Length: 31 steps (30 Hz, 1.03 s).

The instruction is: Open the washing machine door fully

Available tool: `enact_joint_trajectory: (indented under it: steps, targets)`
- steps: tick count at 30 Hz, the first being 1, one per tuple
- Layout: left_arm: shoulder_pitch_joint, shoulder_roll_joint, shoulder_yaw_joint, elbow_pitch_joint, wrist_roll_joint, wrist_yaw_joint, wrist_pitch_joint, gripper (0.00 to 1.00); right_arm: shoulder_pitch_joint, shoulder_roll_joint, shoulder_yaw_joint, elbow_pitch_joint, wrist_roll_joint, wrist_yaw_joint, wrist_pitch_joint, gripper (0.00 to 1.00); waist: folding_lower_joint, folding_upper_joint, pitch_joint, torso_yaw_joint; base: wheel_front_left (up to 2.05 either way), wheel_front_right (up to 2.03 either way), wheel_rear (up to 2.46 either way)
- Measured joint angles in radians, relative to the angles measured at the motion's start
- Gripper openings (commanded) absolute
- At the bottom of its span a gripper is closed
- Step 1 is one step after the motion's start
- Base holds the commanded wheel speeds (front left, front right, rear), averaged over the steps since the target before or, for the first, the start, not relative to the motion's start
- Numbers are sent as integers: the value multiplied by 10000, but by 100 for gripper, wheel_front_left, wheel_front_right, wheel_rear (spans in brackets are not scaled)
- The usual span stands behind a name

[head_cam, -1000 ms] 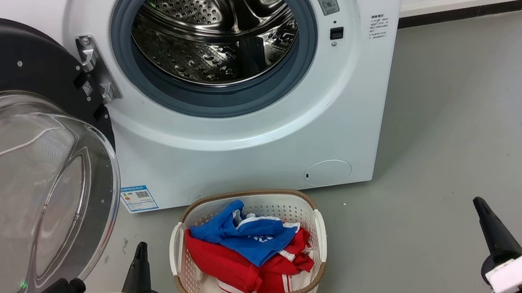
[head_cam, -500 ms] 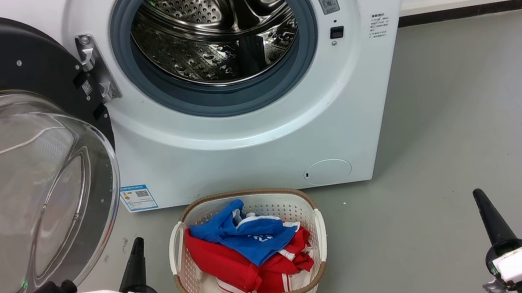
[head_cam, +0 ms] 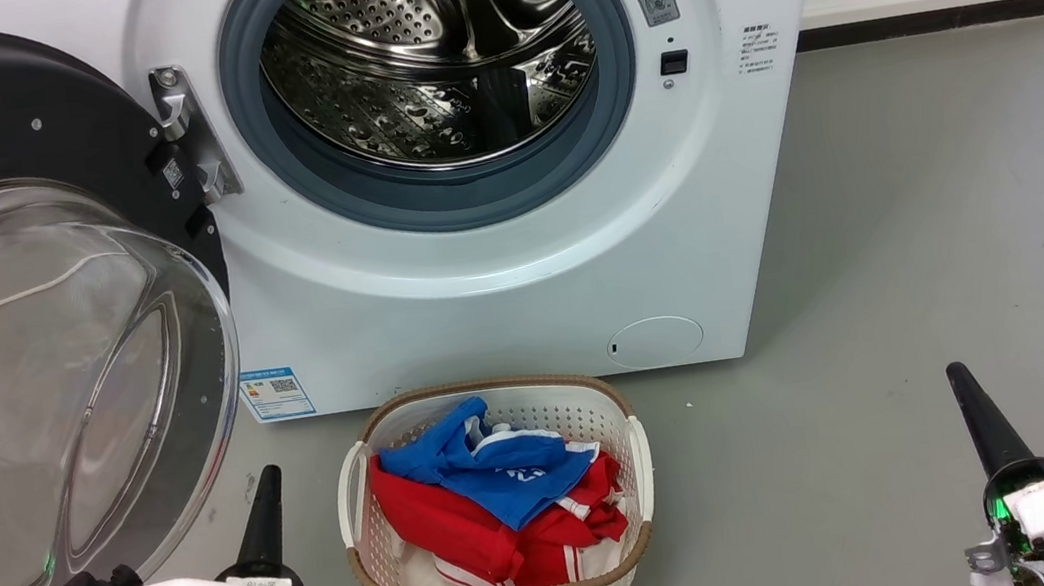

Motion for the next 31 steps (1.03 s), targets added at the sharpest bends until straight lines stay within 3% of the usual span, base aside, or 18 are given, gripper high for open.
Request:
enact_joint_trajectory:
  steps: [31]
  targets:
    - [-170, -418, 719, 63, -2497, -426, 585, 0, -507, 0, -138, 370, 2907, -2, 384, 0, -1, 0, 64, -3, 0, 0, 0]
